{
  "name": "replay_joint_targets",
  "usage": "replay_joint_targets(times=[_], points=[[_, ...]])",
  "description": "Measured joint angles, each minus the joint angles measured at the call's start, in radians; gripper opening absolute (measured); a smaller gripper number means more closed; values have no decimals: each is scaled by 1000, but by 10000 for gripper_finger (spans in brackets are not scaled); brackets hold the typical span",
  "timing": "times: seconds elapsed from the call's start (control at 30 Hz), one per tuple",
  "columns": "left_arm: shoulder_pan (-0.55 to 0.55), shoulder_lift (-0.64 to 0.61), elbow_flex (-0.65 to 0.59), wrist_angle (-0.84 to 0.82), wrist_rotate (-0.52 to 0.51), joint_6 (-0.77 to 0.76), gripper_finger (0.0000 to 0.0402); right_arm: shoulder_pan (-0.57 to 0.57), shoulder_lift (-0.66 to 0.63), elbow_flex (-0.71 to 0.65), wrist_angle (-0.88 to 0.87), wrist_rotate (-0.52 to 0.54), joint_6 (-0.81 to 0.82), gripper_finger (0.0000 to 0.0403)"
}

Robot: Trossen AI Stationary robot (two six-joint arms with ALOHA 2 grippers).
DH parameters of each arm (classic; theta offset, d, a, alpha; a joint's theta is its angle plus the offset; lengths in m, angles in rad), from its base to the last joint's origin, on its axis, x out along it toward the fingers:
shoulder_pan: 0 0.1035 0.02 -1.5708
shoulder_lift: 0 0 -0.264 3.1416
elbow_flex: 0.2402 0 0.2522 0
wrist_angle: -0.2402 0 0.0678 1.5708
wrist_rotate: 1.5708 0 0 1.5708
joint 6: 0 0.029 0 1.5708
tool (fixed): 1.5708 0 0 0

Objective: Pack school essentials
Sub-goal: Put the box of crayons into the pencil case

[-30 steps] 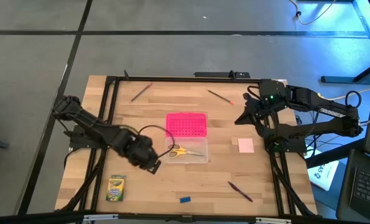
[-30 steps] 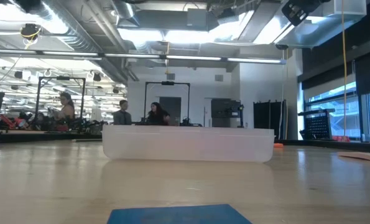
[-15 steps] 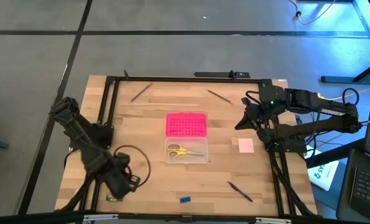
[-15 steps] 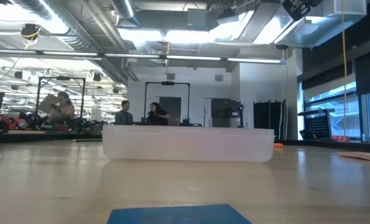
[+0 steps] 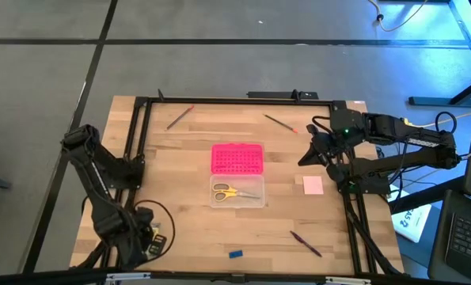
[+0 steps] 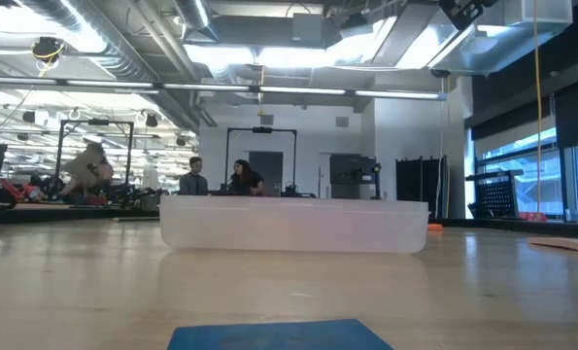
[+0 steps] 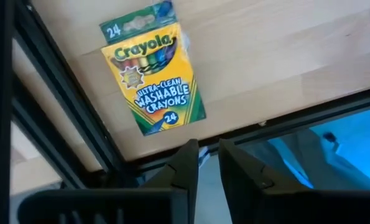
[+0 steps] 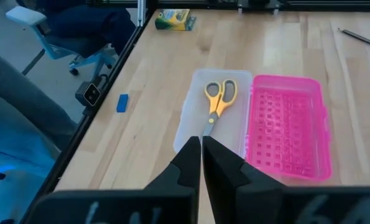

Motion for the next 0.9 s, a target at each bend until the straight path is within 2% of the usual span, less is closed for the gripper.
replay_joint_targets(times=[0.07,0.2,0.27,0.37,0.6,0.9], points=[[-9,0,-23,25,0,2,55,-1,0,0,0,-26,-31,21],[-18,0,-57,79,1,2,58,0,0,0,0,-232,-162,21],[-17,0,-70,99,0,1,58,0,0,0,-1,-284,-184,21],[-17,0,-93,132,0,1,58,-1,0,0,-5,-274,-183,21],[-22,0,-116,158,-1,0,58,-1,22,0,-50,-111,-167,21],[-22,0,-116,159,-2,-1,59,0,93,0,-46,-95,-166,21]])
